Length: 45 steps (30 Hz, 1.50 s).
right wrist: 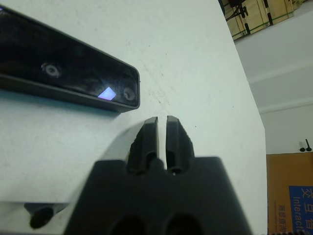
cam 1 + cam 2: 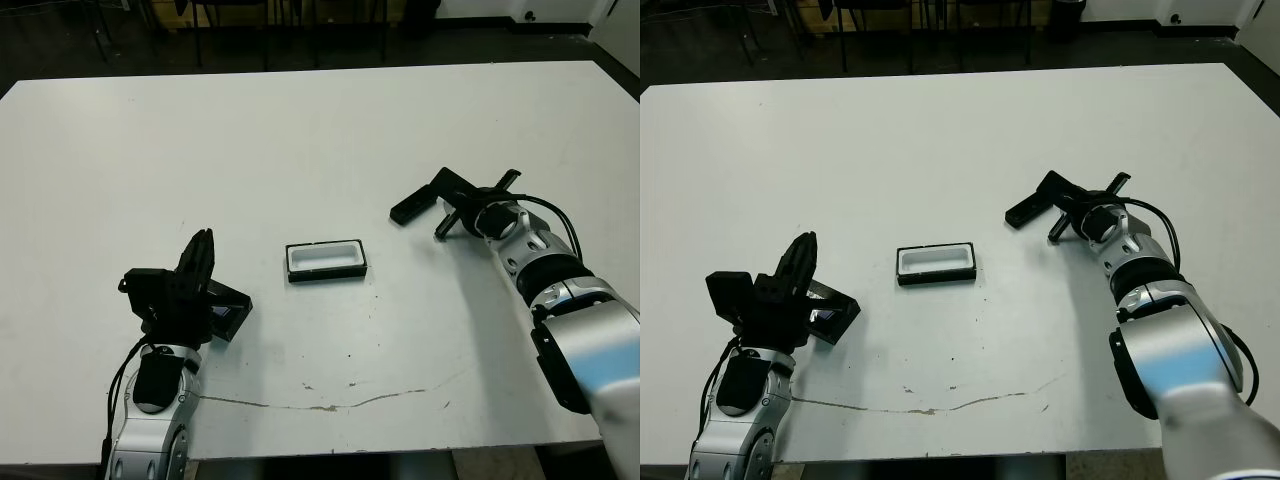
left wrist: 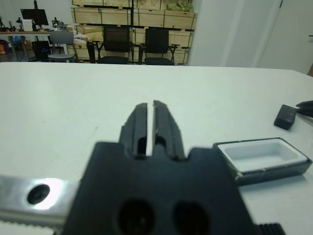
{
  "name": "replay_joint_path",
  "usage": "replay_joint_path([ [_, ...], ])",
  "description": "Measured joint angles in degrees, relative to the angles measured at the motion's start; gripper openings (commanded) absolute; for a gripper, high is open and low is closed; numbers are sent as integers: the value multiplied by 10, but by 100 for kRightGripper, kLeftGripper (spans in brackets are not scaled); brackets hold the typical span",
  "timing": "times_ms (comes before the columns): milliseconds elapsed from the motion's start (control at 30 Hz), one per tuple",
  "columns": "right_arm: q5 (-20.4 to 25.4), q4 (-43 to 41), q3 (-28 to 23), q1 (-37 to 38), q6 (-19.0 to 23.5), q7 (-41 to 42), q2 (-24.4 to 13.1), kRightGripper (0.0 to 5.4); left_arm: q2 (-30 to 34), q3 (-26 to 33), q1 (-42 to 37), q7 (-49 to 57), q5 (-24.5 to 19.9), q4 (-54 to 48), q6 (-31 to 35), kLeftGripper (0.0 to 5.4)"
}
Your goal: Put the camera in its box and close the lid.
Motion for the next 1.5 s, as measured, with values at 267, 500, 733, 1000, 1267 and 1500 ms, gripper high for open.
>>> replay_joint_path([
  [267, 12, -25, -1, 22, -40, 35, -2, 0, -1, -4, -1, 0, -1, 1, -1, 4],
  [500, 22, -38, -2, 35, -69, 45, -6, 0, -5, -7, -2, 3, 0, 3, 0, 4],
  [733, 35, -39, -9, 42, -85, 61, -9, 0, -6, -10, -3, 4, 7, 6, 0, 4],
  [1000, 61, -71, -15, 59, -94, 102, -8, 0, -8, -13, -4, 4, 6, 9, -1, 4],
  [1267, 65, -109, -2, 66, -82, 118, 19, 0, -9, -16, -6, 4, 5, 18, -4, 4],
  [1500, 32, -85, 23, 42, -75, 78, 46, 0, -11, -16, -5, 4, 5, 18, -5, 4],
])
